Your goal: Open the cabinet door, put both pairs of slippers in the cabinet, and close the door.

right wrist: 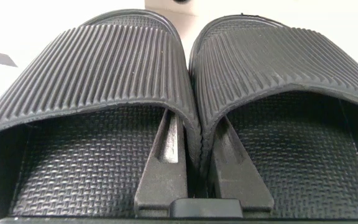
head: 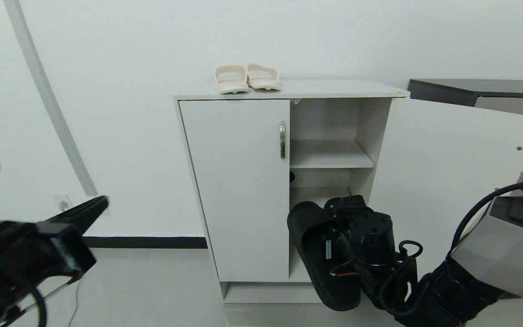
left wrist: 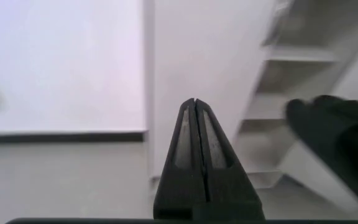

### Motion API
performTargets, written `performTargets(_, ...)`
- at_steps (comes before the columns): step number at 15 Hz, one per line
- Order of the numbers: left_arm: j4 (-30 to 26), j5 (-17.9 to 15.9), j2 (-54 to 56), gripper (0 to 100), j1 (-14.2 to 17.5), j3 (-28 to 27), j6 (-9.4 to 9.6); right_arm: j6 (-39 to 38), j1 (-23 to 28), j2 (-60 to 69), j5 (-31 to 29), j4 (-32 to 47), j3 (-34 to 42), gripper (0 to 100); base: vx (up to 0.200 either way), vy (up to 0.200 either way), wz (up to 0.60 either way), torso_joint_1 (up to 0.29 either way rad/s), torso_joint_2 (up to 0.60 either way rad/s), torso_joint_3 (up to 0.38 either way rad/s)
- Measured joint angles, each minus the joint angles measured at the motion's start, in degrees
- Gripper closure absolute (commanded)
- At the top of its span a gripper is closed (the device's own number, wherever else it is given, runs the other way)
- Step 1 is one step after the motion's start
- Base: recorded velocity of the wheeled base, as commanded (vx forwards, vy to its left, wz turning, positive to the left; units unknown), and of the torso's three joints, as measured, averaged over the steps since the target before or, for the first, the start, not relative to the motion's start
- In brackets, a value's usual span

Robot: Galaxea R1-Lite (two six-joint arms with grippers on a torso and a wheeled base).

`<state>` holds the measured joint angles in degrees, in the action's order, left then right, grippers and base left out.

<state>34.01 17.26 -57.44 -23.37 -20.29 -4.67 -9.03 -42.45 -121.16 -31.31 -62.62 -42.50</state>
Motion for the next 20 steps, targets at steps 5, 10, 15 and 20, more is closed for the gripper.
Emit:
performTargets(5,-17.24,2.46,25.48,100,16.48,7.5,1.96,-5.91,2.65,-0.85,-2.99,11.41,-6.78,100,0.0,0.0,0.0,0.0,0.0,0.0)
performTargets(10,-29.42,2.5,46.4,100,23.19,16.93,3.22,-5.99,2.73,-1.08,-3.27,11.52,-7.42,100,0.0,0.0,0.0,0.0,0.0,0.0)
performTargets(15,-33.44,-18.74,56.1,100,23.39,20.04,5.53,-6.01,1.44,-1.13,-3.1,11.12,-6.7,100,0.0,0.0,0.0,0.0,0.0,0.0)
performTargets(20,-34.04,-22.1,57.44,100,23.44,20.13,6.03,-5.41,-0.07,-1.49,-3.27,11.39,-8.74,100,0.0,0.0,0.0,0.0,0.0,0.0)
